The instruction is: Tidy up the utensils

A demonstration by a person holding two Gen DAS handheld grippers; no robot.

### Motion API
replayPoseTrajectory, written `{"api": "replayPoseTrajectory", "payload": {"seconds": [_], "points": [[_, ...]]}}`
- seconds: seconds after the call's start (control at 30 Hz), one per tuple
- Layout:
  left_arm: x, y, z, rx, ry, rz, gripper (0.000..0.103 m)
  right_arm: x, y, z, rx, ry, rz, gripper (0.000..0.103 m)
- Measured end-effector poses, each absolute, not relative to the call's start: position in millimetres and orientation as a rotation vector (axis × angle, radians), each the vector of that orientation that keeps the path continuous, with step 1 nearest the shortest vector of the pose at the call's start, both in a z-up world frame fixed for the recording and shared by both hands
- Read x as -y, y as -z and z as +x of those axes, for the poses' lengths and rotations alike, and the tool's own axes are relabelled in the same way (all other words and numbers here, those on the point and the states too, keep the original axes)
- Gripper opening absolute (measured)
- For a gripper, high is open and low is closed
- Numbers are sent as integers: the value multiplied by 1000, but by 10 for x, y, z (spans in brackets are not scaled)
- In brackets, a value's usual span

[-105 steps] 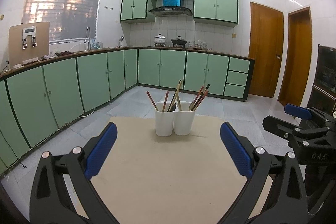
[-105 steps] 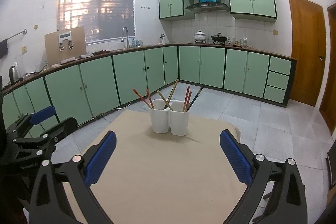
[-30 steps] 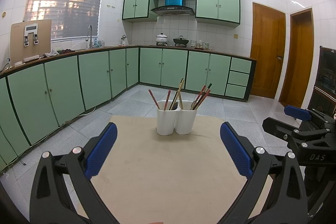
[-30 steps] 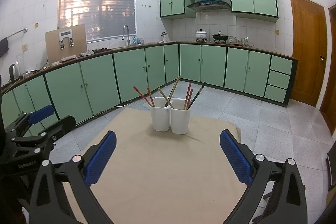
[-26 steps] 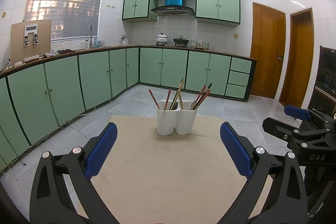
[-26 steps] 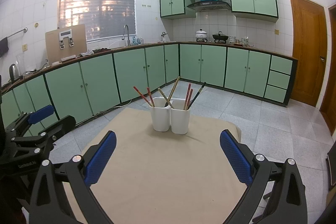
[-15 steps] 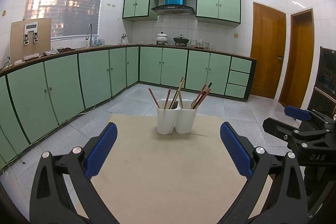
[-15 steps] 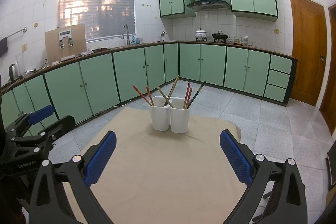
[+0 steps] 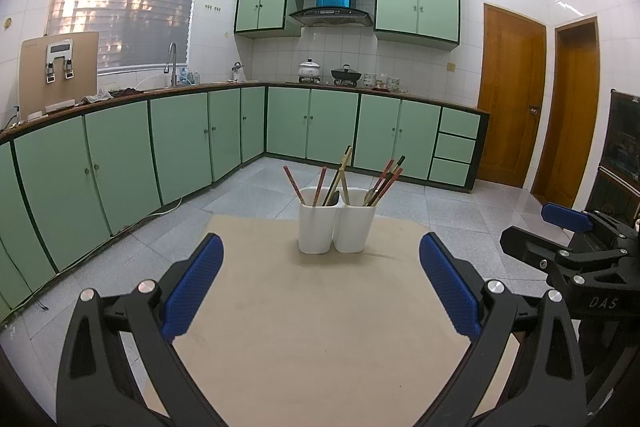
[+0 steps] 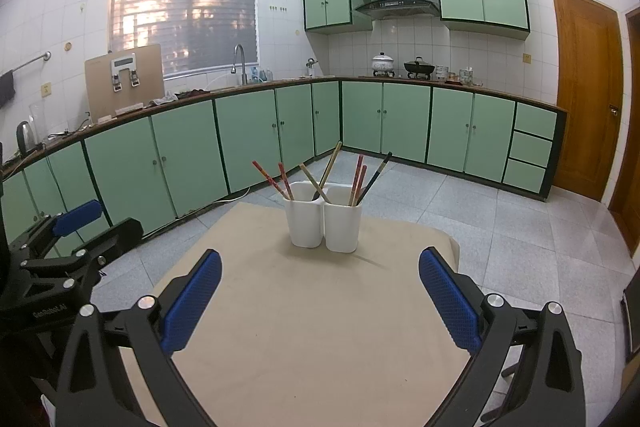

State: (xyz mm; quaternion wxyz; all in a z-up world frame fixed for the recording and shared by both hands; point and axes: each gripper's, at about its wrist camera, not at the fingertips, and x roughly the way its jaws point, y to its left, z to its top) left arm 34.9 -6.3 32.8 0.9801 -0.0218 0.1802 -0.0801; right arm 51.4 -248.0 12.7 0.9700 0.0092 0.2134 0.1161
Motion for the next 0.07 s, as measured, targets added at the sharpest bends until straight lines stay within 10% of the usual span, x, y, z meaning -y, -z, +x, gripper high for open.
{"api": "replayPoseTrajectory", "payload": {"seconds": [0.07], "points": [[46,-320,346,-364,161,-46,96,2481,-128,514,-432,-235,19,97]]}}
